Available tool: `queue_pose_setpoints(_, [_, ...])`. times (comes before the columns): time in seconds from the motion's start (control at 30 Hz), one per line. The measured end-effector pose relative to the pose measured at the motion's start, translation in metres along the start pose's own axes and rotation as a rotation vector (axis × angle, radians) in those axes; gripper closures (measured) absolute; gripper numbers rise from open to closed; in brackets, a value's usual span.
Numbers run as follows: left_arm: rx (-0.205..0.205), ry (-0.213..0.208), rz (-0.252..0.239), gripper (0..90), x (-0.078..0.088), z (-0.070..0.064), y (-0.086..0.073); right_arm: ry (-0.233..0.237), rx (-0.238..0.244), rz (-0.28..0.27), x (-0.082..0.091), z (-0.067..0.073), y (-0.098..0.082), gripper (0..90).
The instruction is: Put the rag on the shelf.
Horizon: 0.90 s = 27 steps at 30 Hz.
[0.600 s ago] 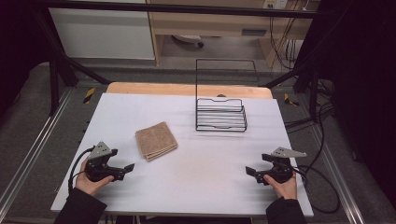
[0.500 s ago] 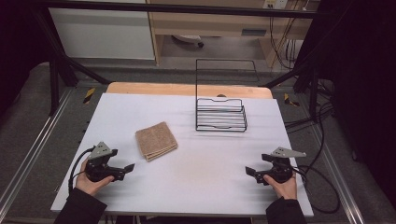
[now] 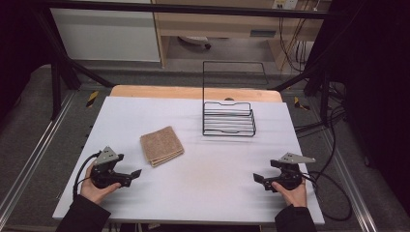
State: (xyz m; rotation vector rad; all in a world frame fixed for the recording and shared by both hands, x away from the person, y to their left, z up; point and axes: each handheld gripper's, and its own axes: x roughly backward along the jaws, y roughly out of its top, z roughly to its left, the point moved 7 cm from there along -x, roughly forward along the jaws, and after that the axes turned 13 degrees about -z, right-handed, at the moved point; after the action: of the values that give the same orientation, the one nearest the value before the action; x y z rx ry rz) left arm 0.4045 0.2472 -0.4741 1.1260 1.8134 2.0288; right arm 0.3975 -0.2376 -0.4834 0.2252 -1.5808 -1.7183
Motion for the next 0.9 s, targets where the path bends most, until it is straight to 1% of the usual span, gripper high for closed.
queue_pose_setpoints(0.17, [-0.007,-0.004,0.007,6.6,-0.003,-0.005,0.002,-0.004,-0.006,0.003,0.0,0.001,0.0,0.5])
queue_pose_setpoints(0.27, [-0.01,-0.005,0.01,7.0,-0.005,-0.008,0.004,-0.007,0.007,0.003,0.0,0.0,0.0,0.5])
queue_pose_setpoints(0.37, [-0.015,-0.008,0.014,7.5,-0.006,-0.01,0.006,-0.007,0.003,0.012,0.0,0.001,-0.001,0.5])
queue_pose_setpoints(0.53, [-0.02,-0.005,0.019,8.7,-0.012,-0.015,0.016,-0.011,0.01,0.013,-0.001,0.001,-0.001,0.5])
queue_pose_setpoints(0.57, [-0.02,-0.005,0.019,8.9,-0.012,-0.015,0.016,-0.011,0.01,0.013,-0.001,0.001,-0.001,0.5])
queue_pose_setpoints(0.67, [-0.037,-0.002,0.023,9.7,-0.016,-0.018,0.024,-0.012,0.008,0.014,-0.001,0.001,-0.001,0.5])
queue_pose_setpoints(0.77, [-0.043,0.001,0.03,10.5,-0.02,-0.019,0.03,-0.014,0.01,0.016,-0.002,0.001,-0.001,0.5])
queue_pose_setpoints(0.9, [-0.043,0.005,0.037,14.4,-0.029,-0.022,0.037,-0.013,0.006,0.02,-0.002,0.001,-0.002,0.5])
